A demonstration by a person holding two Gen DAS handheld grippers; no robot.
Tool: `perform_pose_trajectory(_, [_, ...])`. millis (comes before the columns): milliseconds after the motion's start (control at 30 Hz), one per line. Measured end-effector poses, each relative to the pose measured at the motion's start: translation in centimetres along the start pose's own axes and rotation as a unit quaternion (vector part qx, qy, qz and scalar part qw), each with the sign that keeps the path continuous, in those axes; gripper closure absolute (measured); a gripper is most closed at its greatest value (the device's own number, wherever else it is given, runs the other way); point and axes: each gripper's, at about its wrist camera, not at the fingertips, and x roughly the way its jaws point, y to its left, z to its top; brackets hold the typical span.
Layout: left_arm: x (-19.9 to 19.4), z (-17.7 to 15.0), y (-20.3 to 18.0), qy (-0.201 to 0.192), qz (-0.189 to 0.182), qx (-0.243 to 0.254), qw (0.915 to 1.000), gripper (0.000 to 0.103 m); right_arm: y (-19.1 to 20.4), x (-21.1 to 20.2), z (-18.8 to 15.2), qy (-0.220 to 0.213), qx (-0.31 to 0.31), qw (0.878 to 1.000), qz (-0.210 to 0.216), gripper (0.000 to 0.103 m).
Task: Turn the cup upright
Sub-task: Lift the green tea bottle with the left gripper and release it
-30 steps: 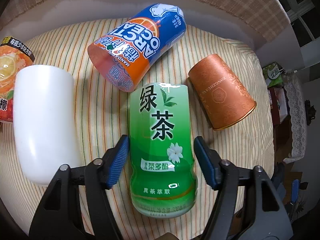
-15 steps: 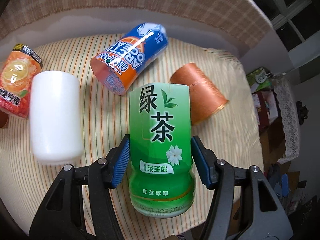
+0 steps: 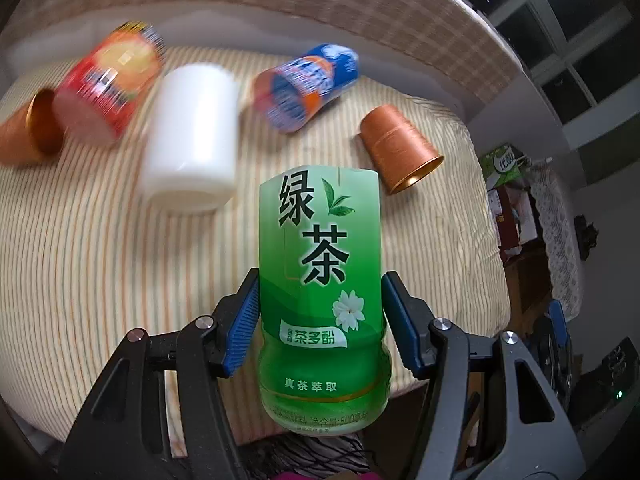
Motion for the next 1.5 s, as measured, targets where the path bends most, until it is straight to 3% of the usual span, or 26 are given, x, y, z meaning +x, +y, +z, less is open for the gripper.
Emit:
perform_pose_trajectory(233, [0.1, -2.3, 3.3, -0.005, -0.004, -0.049, 0.9988, 0.042, 1.7, 0.4, -0.2, 0.011, -0.015, 1.000, 0.022, 0.000])
perform_pose_trajectory(467, [1.4, -3.4, 4.2, 0.001, -0.003, -0.063, 0.9980, 0.042, 3.6, 0.7, -0.3, 0.022, -0.039, 0.998, 0.039, 0.000])
perform_pose_trajectory(1133, [3.3, -3.0, 3.5, 0.003, 0.013, -0.040, 0.9991, 0.041, 4.9, 1.6, -0.5, 0.049, -0.045, 0.996, 0.064, 0.000])
perform_pose_trajectory(1400, [2.5, -2.8, 3.9, -0.004, 0.010, -0.031, 0.9995, 0.026, 5.8, 2.6, -0.1, 0.076, -0.040, 0.990, 0.107, 0.000])
perform_pose_trajectory(1500, [1.8, -2.9, 4.0, -0.011, 0.014, -0.025, 0.9995, 0.026, 6.1, 3.1, 0.1, 0.086, -0.043, 0.990, 0.107, 0.000])
